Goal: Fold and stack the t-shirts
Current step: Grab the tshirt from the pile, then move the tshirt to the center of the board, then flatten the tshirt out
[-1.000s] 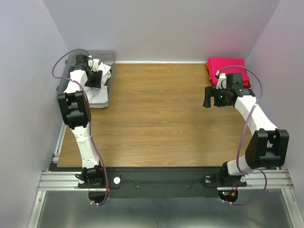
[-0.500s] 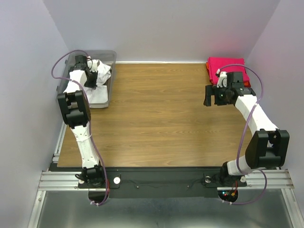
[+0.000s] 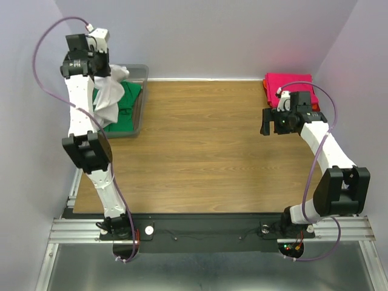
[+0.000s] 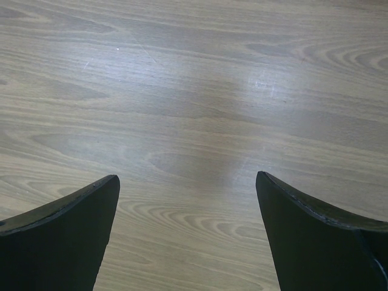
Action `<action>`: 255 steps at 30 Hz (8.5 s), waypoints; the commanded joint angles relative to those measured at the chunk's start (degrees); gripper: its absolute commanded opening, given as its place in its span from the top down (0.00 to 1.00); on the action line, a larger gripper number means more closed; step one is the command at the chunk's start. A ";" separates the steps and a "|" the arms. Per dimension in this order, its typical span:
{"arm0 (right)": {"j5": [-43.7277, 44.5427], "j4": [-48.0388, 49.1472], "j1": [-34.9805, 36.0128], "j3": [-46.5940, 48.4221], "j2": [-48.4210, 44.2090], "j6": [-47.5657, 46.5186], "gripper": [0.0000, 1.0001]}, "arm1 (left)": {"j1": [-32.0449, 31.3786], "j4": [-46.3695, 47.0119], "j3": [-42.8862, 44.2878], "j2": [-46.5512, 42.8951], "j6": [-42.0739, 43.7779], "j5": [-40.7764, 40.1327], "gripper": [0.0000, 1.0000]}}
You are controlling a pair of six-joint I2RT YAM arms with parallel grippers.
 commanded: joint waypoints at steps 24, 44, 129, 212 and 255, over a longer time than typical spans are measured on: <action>-4.80 -1.59 -8.38 7.36 -3.85 2.43 0.00 | -30.32 16.47 2.83 -25.92 -7.18 21.10 1.00; -18.42 -4.14 -9.61 2.53 0.80 -1.27 0.02 | -10.00 12.00 -38.66 -23.46 4.04 27.27 0.20; 1.96 0.70 27.56 -12.32 6.52 -14.27 0.33 | -11.51 21.31 -43.94 -19.86 -19.41 27.17 1.00; 22.71 29.44 0.23 57.30 27.79 -20.78 0.99 | -9.23 62.53 -20.70 -18.43 -40.52 27.79 1.00; -1.11 -3.78 0.23 -20.26 -20.15 -49.99 0.16 | -23.81 -6.66 -75.84 -52.93 44.68 16.45 0.31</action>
